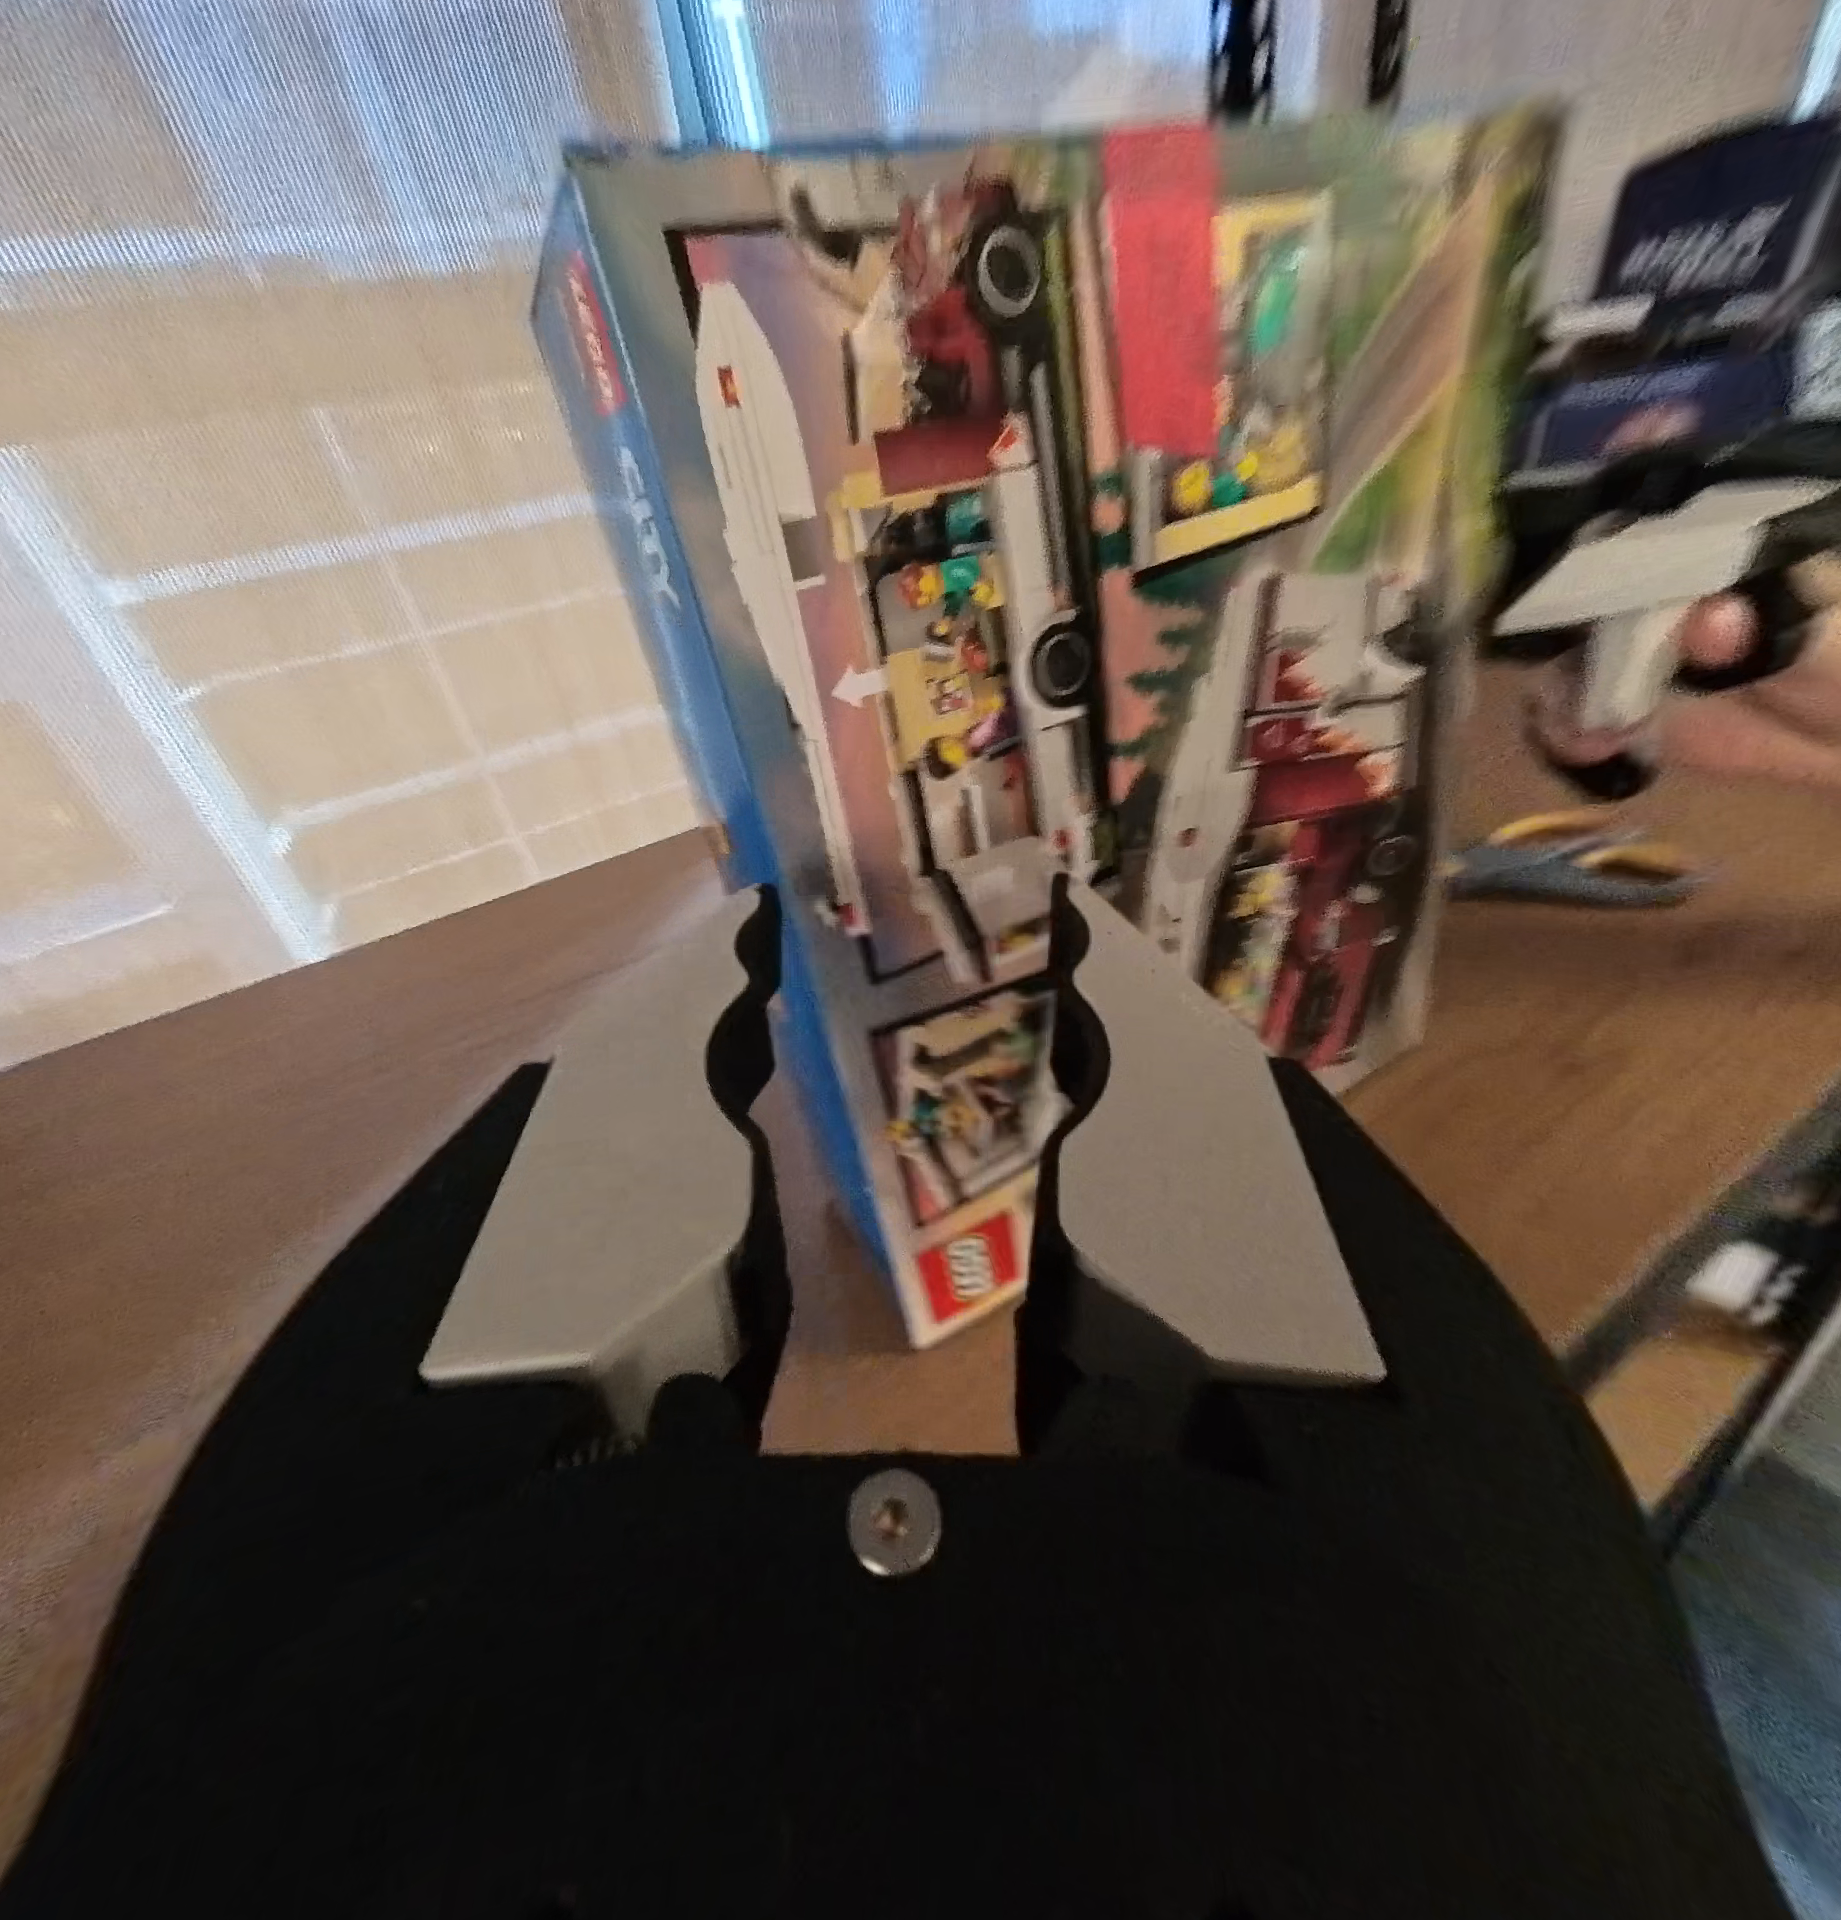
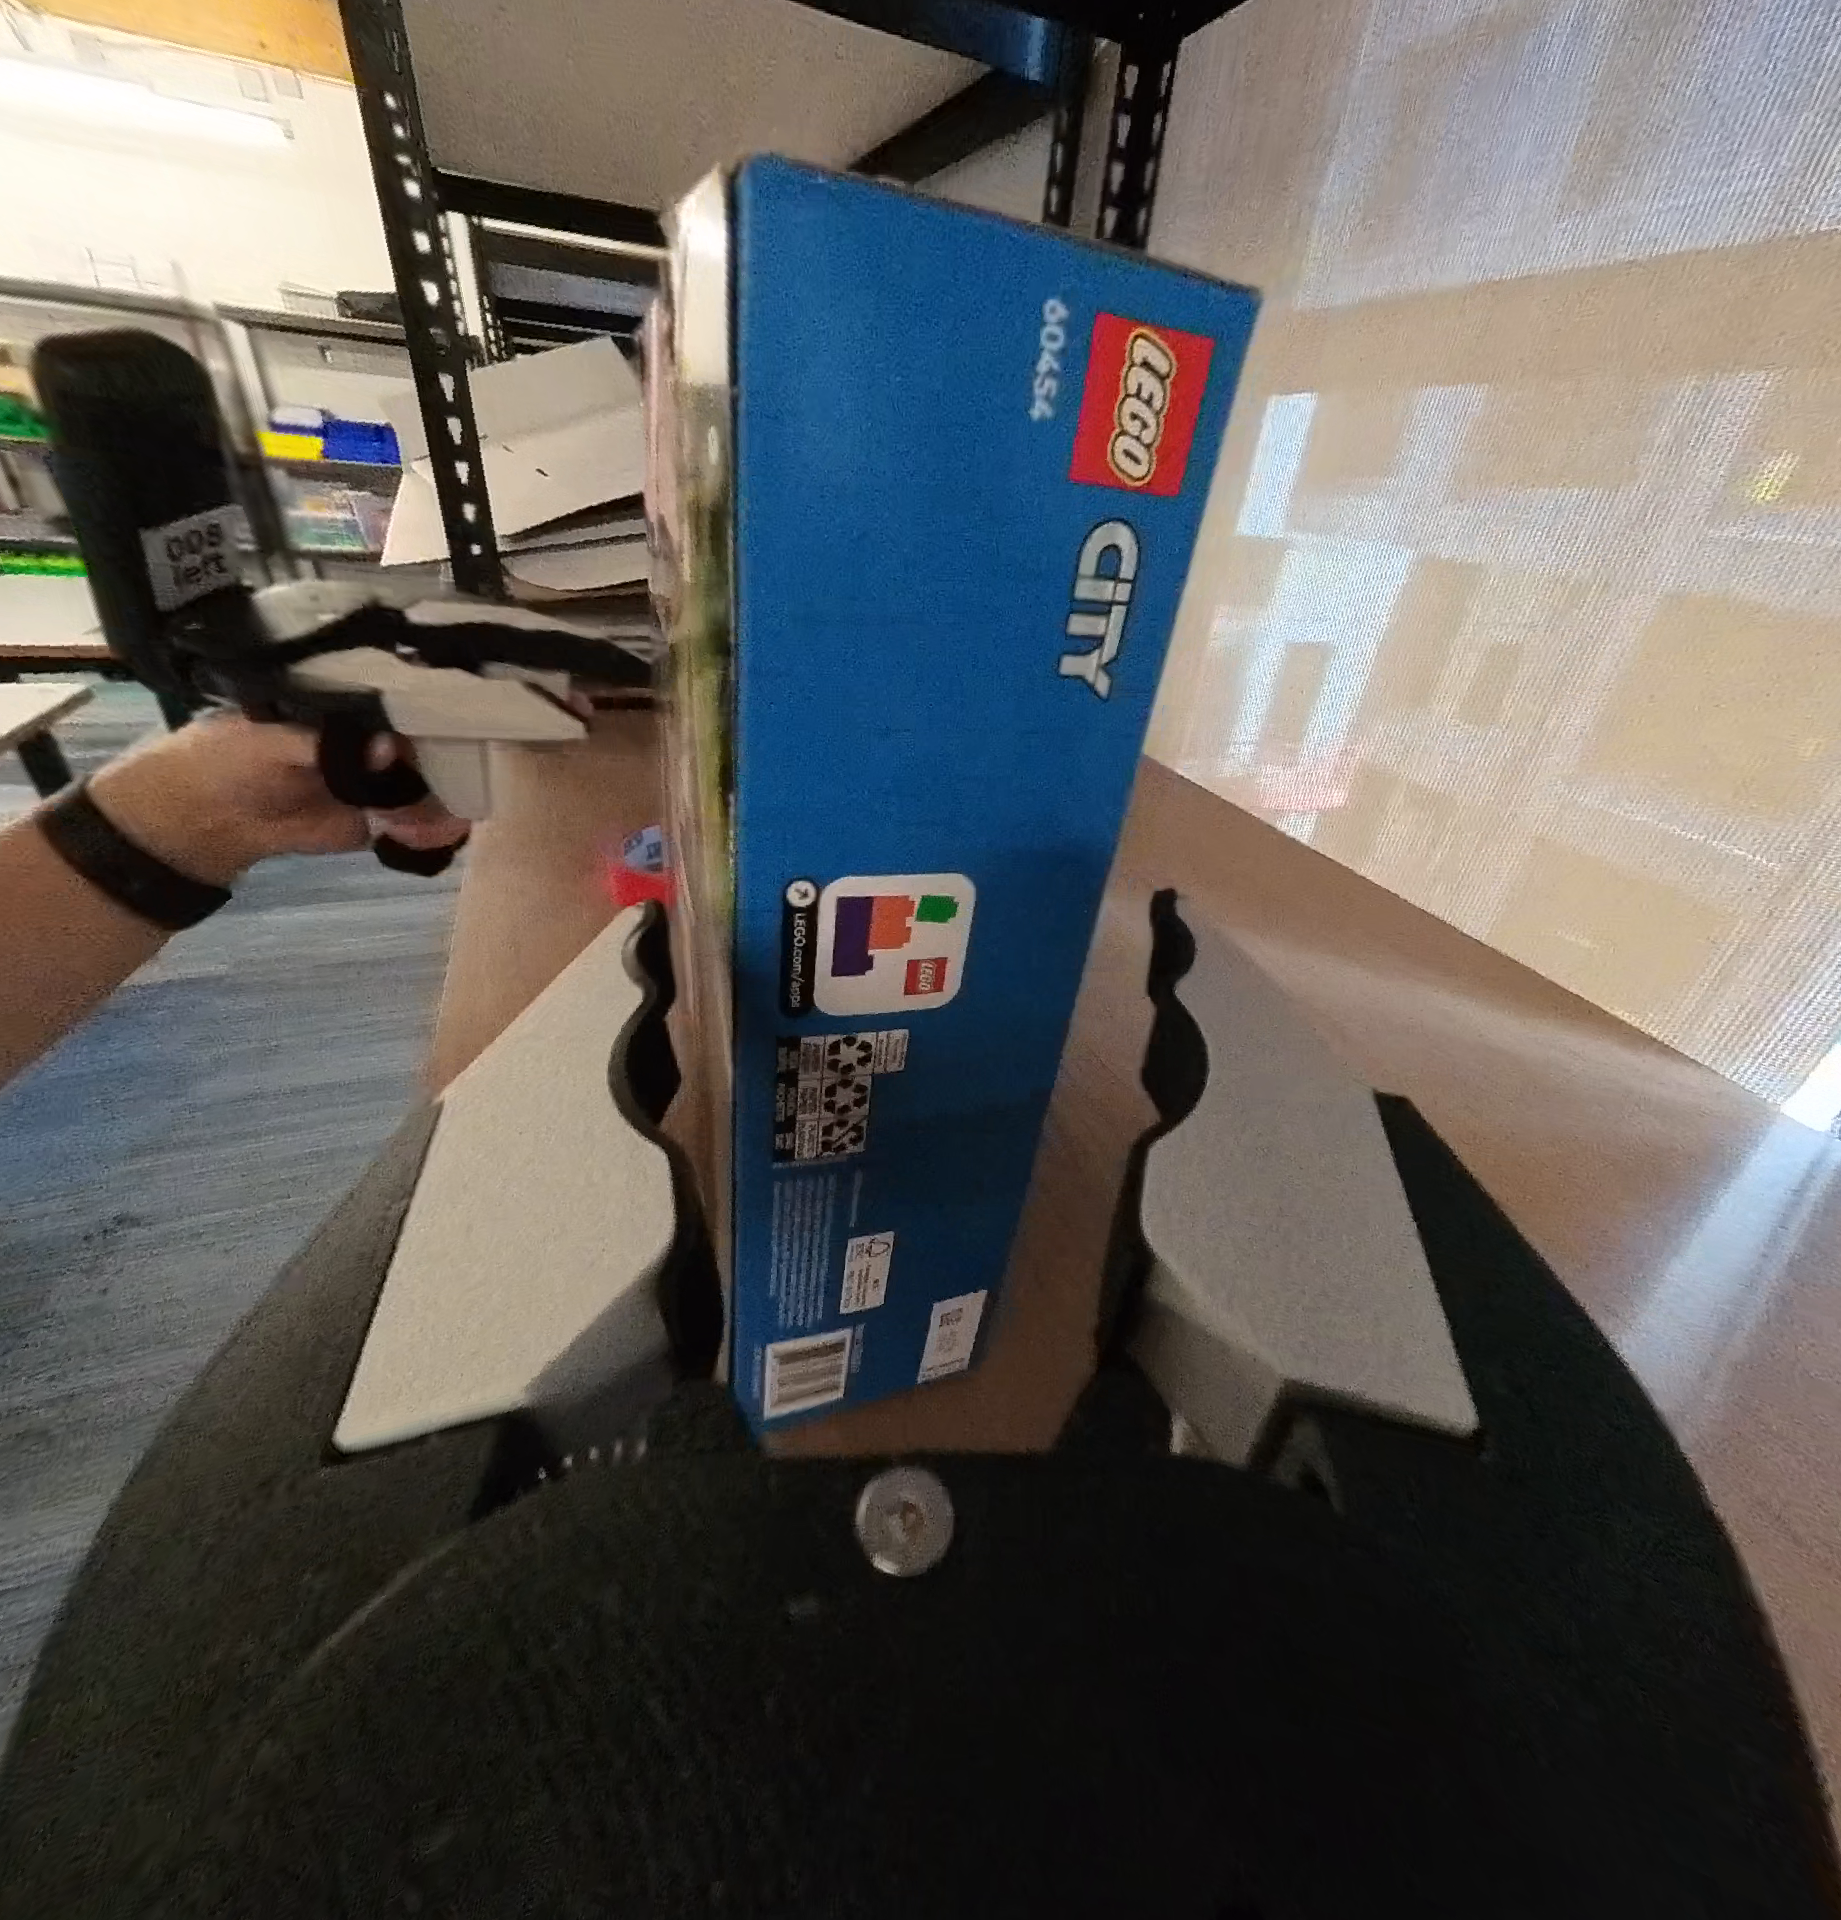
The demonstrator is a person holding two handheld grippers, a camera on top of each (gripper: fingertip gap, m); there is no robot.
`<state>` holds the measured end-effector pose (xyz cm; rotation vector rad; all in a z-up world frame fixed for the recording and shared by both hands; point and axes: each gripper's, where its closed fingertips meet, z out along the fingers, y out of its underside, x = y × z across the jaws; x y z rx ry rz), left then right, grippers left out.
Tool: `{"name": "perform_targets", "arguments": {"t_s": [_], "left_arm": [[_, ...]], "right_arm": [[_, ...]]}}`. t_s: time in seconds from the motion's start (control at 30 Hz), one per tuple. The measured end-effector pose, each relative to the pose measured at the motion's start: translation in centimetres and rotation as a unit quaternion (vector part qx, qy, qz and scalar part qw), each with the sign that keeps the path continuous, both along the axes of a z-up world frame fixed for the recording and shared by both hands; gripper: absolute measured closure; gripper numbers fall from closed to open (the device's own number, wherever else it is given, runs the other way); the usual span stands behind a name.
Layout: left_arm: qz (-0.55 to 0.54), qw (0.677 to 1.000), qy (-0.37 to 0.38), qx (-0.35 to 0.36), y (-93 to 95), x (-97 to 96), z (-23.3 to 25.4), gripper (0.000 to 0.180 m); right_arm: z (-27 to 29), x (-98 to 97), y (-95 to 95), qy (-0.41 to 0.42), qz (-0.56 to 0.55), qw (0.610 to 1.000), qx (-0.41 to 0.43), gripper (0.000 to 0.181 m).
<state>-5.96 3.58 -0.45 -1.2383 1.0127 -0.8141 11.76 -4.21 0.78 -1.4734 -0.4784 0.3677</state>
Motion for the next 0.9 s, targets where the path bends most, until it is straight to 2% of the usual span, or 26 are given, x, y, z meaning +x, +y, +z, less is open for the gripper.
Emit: {"name": "perform_targets", "arguments": {"t_s": [0.13,0.2,0.27,0.4,0.53,0.63,0.73,0.77,0.8,0.9], "left_arm": [[-0.011,0.996,-0.074,-0.04,-4.3,-4.2,-0.7,0.125],[-0.001,0.995,-0.088,-0.042,-6.5,-6.5,-2.5,0.129],[0.016,0.995,-0.084,-0.045,-8.2,-8.6,-5.1,0.132],[0.057,0.994,-0.056,-0.076,-9.6,-11.7,-10.3,0.133],[0.08,0.99,-0.073,-0.09,-10.1,-13.4,-12.2,0.133],[0.082,0.987,-0.095,-0.099,-11.2,-14.3,-13.1,0.134],[0.102,0.985,-0.086,-0.113,-12.4,-15.9,-15.1,0.134],[0.109,0.984,-0.079,-0.12,-12.9,-16.5,-16.0,0.134],[0.115,0.982,-0.072,-0.13,-13.4,-17.3,-17.0,0.134],[0.138,0.973,-0.058,-0.174,-14.5,-19.9,-19.9,0.135]], "right_arm": [[0.9,0.9,-0.8,-0.042,-0.01,0.999,0.007,0.082],[3.3,1.0,-1.8,-0.103,-0.018,0.994,0.02,0.094],[6.5,0.2,-2.7,-0.176,-0.014,0.984,0.015,0.103],[10.9,-3.3,-1.3,-0.295,0.018,0.953,-0.07,0.09],[9.3,-6.7,2.8,-0.373,0.06,0.896,-0.232,0.065],[7.0,-7.6,6.2,-0.45,0.053,0.837,-0.308,0.063],[3.7,-7.2,6.2,-0.483,0.07,0.763,-0.424,0.06],[3.0,-6.6,6.2,-0.496,0.067,0.744,-0.443,0.06],[2.9,-5.9,6.7,-0.518,0.059,0.733,-0.437,0.068],[2.9,-5.5,7.0,-0.52,0.065,0.727,-0.443,0.07]]}}
